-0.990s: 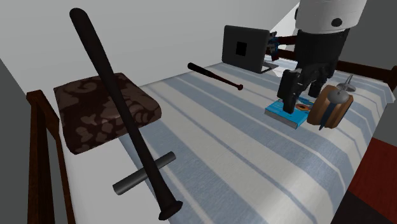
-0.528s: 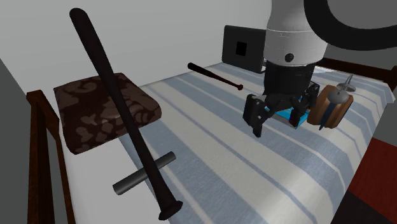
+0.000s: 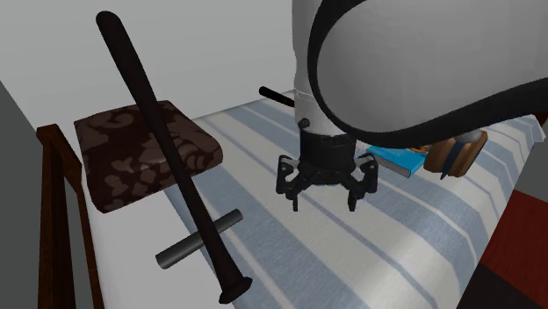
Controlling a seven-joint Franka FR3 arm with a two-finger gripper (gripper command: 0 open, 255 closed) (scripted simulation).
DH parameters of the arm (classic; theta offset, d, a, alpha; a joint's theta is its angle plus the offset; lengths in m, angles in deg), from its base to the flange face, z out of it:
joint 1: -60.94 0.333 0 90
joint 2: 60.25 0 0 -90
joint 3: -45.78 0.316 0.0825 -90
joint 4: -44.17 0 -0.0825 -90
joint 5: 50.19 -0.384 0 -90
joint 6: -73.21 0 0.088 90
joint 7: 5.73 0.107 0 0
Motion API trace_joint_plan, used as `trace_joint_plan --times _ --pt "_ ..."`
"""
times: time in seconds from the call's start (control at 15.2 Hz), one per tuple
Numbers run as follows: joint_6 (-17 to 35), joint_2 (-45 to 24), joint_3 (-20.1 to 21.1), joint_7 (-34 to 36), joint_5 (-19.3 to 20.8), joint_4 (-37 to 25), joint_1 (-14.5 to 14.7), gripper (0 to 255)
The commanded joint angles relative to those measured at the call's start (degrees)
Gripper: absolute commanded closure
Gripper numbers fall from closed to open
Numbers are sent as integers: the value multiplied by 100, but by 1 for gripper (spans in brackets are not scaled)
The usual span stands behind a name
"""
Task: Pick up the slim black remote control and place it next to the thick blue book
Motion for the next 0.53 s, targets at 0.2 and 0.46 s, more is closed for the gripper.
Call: trace_joint_plan --times 0.2,0.46 --pt "720 -1001 920 1682 -32 -474 -469 0" --pt "1258 -2034 1665 3164 456 -1008 -998 0"
